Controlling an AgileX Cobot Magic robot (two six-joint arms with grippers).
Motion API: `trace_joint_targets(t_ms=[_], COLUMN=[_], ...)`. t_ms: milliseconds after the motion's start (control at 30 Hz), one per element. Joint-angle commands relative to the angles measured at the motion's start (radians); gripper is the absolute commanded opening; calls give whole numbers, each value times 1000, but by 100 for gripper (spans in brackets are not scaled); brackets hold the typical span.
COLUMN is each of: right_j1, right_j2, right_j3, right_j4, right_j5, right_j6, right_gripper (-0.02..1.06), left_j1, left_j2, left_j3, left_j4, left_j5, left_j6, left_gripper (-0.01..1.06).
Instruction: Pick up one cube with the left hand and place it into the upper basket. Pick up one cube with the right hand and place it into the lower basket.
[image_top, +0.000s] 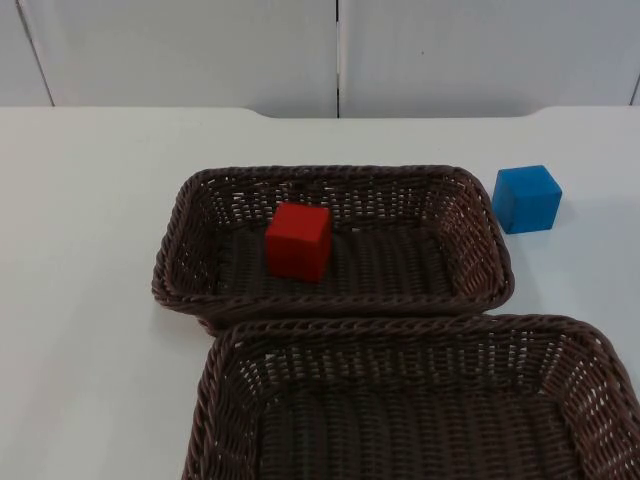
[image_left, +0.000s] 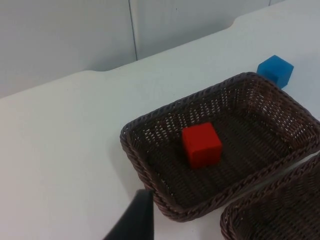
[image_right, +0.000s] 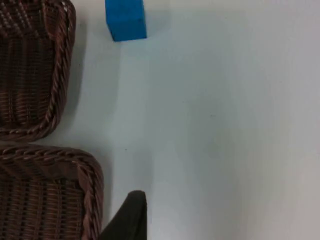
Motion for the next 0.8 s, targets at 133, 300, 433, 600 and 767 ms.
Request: trace_joint_targets(t_ms=[133,300,433,600,767], right_j1=[-7,-5,-3,53,126], right_j2=[235,420,533,659,794], right_j3=[-155,-287,-366,-467,-588], right_j4=[127,155,155,134,9], right_j5=[2,7,37,59,46], right_j6=[-111,-148,-148,-148,-83], right_gripper=[105,105,105,105,105], left_j1=[-3,-3,-3,-3,-3], left_j2=[-4,-4,-4,-4,-4], left_j3=[4,4,4,4,4], left_j4=[-13,-13,-13,-13,-6], left_j5=[1,1,1,1,2], left_j6=[-8,-8,-8,-8,-8], left_gripper=[105,105,105,105,105])
